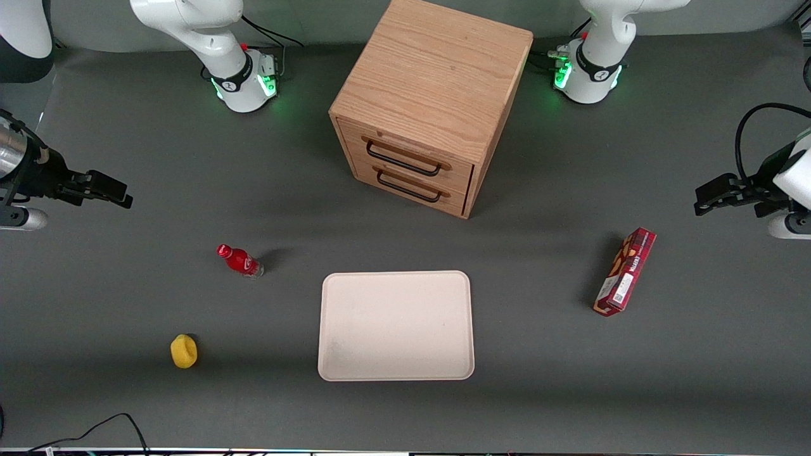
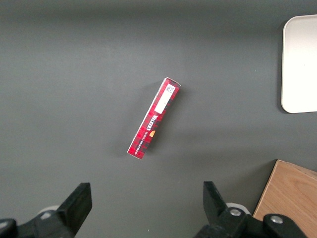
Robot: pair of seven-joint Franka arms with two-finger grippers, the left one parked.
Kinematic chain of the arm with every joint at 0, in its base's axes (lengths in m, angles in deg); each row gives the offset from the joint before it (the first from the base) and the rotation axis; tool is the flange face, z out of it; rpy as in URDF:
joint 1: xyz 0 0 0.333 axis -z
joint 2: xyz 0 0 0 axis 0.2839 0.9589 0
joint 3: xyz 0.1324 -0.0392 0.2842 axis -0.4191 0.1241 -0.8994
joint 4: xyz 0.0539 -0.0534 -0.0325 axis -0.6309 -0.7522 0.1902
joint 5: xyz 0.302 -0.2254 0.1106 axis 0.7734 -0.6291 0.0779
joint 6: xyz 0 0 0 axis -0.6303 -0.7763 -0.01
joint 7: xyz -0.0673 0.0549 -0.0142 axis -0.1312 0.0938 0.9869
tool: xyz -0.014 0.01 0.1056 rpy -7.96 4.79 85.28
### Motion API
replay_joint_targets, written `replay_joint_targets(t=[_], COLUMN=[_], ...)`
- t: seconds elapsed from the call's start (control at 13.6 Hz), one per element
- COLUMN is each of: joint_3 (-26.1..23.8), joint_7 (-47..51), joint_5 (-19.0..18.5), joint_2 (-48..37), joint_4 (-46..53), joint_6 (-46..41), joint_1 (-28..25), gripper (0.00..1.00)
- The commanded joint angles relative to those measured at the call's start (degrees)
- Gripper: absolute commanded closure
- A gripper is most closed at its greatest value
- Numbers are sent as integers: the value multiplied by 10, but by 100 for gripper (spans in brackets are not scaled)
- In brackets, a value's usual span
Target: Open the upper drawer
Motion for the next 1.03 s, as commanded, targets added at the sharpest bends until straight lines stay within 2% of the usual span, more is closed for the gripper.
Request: replay_joint_targets(t=[0.0, 0.22, 0.3, 0.44, 0.59, 0.66, 0.89, 0.96], joint_3=[-5, -11, -37, -81, -143, -179, -244, -266], joint_7=[14, -5, -44, -148, -319, -366, -367, -366], joint_5=[4, 13, 38, 79, 86, 94, 145, 147], joint_2=[-13, -11, -13, -13, -14, -14, 5, 16], joint_4=[-14, -13, -13, -12, -8, -7, -2, -2], joint_6=[6, 7, 7, 6, 7, 10, 39, 57], joint_1=[6, 3, 6, 6, 8, 9, 2, 1], gripper=[0, 0, 0, 0, 0, 0, 0, 0])
